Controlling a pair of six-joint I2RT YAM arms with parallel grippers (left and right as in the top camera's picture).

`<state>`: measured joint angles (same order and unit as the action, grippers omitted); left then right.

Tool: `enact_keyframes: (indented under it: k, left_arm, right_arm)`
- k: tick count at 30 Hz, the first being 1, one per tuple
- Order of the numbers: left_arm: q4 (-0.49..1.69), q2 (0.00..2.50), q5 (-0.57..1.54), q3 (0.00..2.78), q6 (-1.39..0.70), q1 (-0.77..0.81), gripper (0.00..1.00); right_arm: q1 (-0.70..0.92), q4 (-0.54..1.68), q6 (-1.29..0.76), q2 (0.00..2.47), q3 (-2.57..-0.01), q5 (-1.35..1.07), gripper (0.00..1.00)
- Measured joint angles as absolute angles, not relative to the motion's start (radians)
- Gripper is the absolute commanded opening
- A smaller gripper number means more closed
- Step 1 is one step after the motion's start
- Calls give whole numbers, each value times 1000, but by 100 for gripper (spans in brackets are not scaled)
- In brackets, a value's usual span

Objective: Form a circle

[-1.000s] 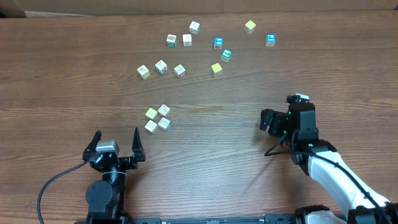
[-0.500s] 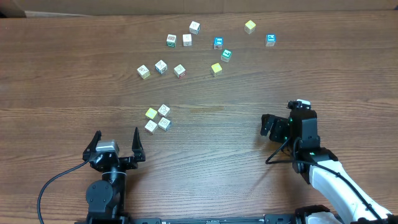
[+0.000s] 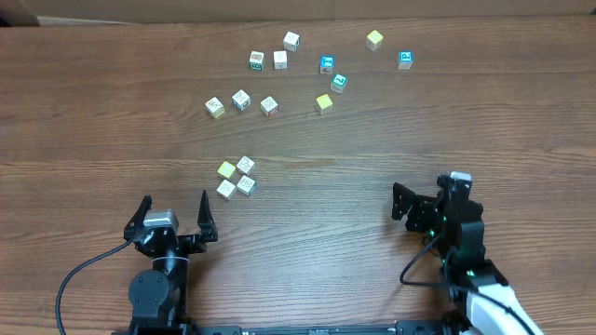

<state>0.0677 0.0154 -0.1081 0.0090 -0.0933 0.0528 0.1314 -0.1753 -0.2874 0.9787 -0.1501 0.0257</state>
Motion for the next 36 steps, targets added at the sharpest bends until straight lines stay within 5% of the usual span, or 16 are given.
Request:
enact_keyframes:
  k: [36]
  left_arm:
    - [68,15,-108,9,-93,53,100]
  right_arm:
    - [131,90,-70,82,-18,-56,100]
